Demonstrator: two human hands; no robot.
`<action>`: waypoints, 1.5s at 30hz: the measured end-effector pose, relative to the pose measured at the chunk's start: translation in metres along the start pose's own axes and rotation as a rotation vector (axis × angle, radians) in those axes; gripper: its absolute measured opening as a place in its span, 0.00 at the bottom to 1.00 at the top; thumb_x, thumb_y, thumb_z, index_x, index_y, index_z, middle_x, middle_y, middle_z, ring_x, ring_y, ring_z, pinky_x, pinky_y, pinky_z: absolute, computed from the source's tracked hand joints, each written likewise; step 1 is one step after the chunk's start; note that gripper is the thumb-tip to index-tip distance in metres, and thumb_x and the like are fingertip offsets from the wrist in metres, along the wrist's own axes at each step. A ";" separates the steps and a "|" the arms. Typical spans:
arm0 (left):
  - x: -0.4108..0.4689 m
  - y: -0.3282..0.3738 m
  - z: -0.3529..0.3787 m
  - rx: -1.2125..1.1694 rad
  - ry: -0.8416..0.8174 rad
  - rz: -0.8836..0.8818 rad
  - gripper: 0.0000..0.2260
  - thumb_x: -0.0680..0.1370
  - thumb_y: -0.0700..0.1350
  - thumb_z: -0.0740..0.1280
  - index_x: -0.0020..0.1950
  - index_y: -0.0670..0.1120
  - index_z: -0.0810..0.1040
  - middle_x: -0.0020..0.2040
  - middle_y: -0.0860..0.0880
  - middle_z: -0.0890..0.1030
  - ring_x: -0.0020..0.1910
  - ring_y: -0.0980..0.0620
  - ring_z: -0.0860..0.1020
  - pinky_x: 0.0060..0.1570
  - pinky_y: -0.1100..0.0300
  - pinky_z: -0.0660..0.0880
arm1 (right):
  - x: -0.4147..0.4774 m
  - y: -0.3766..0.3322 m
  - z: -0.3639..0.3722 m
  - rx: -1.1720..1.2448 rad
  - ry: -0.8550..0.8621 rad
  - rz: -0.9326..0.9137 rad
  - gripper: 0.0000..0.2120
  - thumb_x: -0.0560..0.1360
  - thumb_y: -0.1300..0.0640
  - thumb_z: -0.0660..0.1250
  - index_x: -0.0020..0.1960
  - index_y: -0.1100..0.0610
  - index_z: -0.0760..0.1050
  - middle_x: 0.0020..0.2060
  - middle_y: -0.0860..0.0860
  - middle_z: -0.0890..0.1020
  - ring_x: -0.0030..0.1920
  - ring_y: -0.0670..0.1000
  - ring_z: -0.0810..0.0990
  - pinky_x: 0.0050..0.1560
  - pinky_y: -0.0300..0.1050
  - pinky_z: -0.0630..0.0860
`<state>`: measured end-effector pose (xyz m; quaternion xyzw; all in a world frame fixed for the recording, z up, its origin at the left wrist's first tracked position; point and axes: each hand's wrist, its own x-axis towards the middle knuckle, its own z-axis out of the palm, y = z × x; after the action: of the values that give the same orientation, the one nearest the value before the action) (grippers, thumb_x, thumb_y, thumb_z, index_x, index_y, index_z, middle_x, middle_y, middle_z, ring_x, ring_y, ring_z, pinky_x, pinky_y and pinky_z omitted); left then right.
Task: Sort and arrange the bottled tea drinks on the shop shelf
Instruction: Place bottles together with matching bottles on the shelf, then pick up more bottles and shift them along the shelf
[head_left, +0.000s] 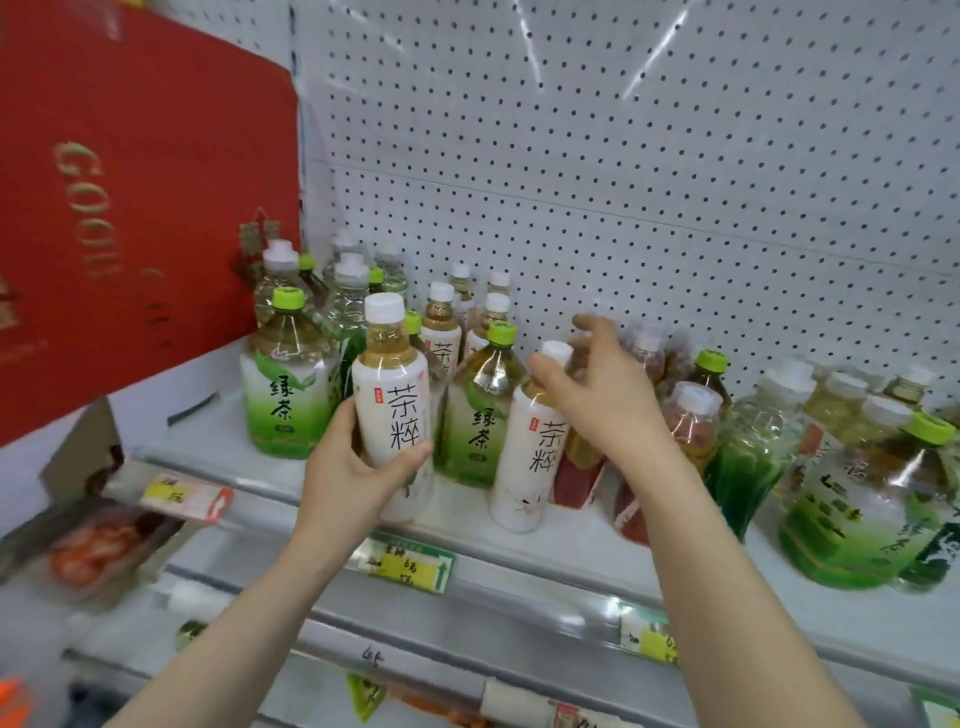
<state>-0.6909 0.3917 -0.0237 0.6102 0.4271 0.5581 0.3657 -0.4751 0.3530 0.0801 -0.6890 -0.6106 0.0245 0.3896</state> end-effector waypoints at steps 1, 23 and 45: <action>0.000 0.000 -0.004 0.008 0.009 -0.002 0.26 0.69 0.44 0.78 0.64 0.53 0.73 0.57 0.54 0.81 0.54 0.58 0.79 0.45 0.64 0.77 | 0.008 -0.008 -0.005 -0.035 0.059 -0.057 0.30 0.78 0.43 0.65 0.75 0.53 0.61 0.63 0.53 0.78 0.62 0.55 0.77 0.61 0.53 0.74; 0.038 -0.022 -0.045 0.020 -0.239 0.023 0.30 0.66 0.45 0.80 0.65 0.51 0.73 0.57 0.51 0.82 0.54 0.50 0.81 0.50 0.50 0.81 | 0.096 -0.088 -0.013 -0.530 -0.038 0.093 0.17 0.78 0.51 0.66 0.61 0.62 0.77 0.55 0.57 0.82 0.55 0.58 0.80 0.44 0.44 0.69; 0.024 -0.027 0.068 0.113 -0.240 0.135 0.34 0.66 0.47 0.80 0.69 0.48 0.71 0.59 0.50 0.82 0.56 0.51 0.79 0.52 0.60 0.73 | -0.042 -0.016 -0.073 0.065 0.758 -0.029 0.09 0.80 0.51 0.62 0.58 0.48 0.79 0.41 0.49 0.82 0.36 0.47 0.75 0.36 0.49 0.75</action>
<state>-0.6260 0.4263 -0.0470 0.7196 0.3692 0.4793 0.3408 -0.4616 0.2789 0.1217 -0.6279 -0.4317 -0.2184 0.6096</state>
